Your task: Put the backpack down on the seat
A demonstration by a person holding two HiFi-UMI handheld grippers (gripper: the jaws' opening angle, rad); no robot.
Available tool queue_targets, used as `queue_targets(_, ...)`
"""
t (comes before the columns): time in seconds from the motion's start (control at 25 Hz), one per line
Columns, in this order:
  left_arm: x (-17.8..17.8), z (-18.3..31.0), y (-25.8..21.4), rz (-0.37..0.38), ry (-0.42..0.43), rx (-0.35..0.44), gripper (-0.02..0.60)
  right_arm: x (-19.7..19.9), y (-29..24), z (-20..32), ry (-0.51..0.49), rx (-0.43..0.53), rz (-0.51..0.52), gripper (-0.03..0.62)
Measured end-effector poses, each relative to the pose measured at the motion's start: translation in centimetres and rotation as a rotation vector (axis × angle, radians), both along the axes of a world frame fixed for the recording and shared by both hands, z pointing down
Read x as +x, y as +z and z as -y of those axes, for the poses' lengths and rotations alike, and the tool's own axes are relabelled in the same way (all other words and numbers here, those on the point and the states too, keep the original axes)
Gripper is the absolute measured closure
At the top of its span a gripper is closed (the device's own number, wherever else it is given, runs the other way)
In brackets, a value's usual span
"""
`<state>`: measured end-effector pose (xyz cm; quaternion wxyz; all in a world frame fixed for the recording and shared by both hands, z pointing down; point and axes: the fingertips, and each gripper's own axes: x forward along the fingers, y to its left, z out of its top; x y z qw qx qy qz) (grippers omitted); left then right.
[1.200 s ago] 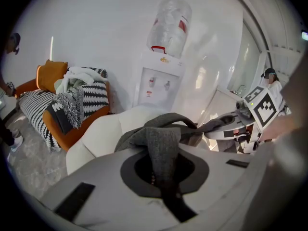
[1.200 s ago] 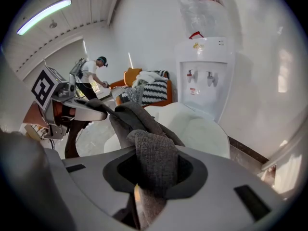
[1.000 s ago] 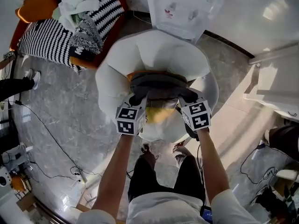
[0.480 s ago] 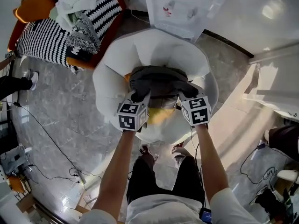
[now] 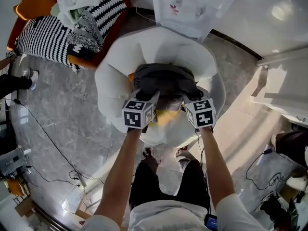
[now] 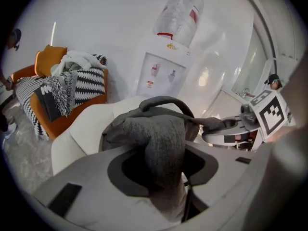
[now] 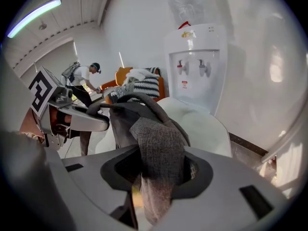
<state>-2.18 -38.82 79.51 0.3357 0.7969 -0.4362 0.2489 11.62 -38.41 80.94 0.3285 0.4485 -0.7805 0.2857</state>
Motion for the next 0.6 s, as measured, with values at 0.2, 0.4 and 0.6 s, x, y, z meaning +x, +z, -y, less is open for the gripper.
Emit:
queue_targets(0.2, -0.5, -0.8, 0.4, -0.002, -0.003, -0.03, 0.336, 0.2, -0.1, -0.7, 0.021, -0.014, -0.01, 0.4)
queue_targets(0.4, -1.7, -0.8, -0.3, 0.013, -0.036, -0.023, 0.298, 0.9, -0.6, -1.3, 0.044, -0.018, -0.006, 0.359)
queue_targets(0.6, -2.8, -0.9, -1.7, -0.01, -0.063, -0.018, 0.295, 1.2, -2.2, -1.6, 0.108, -0.01, 0.052, 0.358)
